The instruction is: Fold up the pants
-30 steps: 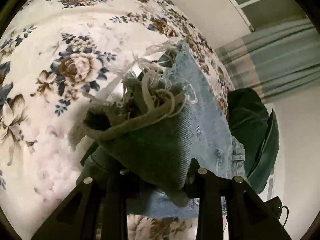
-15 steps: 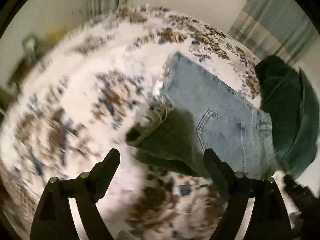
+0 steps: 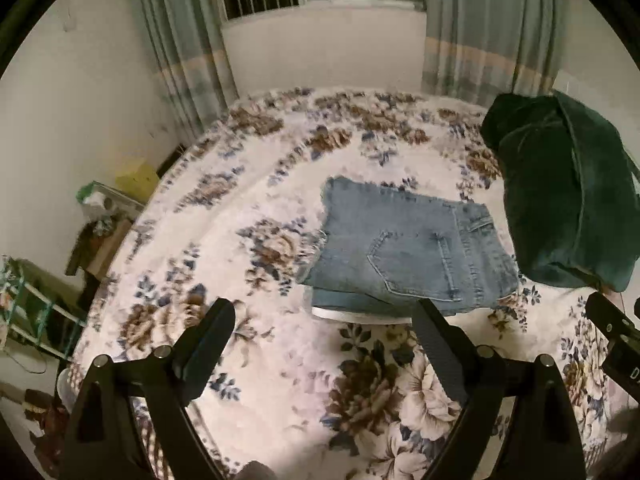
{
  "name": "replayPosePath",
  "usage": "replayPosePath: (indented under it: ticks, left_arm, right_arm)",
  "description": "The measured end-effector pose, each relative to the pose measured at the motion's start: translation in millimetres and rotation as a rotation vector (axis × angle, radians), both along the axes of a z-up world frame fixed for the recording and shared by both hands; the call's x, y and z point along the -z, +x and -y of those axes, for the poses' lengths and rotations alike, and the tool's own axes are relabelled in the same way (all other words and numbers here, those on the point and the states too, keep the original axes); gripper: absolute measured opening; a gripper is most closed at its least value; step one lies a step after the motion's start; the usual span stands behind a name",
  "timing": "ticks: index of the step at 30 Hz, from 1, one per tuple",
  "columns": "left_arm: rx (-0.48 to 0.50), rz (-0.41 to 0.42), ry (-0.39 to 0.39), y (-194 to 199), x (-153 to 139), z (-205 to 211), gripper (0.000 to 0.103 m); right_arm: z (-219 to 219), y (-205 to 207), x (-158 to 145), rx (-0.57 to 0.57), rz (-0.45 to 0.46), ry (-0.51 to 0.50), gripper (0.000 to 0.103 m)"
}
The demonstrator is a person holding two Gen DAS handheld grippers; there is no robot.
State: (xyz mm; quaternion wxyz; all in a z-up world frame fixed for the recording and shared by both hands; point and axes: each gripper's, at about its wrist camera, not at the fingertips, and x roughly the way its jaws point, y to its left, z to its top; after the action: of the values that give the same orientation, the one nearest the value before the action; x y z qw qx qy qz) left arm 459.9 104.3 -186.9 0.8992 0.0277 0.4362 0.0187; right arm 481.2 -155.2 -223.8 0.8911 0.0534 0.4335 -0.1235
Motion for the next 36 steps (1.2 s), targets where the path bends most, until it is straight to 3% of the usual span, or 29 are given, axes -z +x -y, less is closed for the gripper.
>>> replayPosePath:
  ticks: [11, 23, 31, 33, 36]
  left_arm:
    - [0.018, 0.148, -0.026, -122.6, -89.7, -2.9, 0.09]
    - [0.035, 0.223, -0.055, -233.6, -156.5, -15.2, 0.09]
    - [0.066, 0.268, -0.036, -272.6, -181.3, -17.1, 0.091]
    - [0.067, 0.269, -0.054, -278.3, -183.4, -21.9, 0.102]
    - [0.062, 0.279, -0.064, -286.2, -188.1, -26.6, 0.103]
  right_arm:
    - [-23.5, -147.3, -108.8, -0.046, 0.145, -0.041, 0.103]
    - [-39.7, -306.7, -200.8, -0.075, 0.26, -0.05, 0.103]
    - [-51.2, -365.0, -238.9, -0.075, 0.296, -0.054, 0.103]
    - [-53.7, -369.1, -243.9, -0.082, 0.301, -0.063, 0.103]
    - [-58.4, -380.1, -250.7, -0.084, 0.309, -0.066, 0.103]
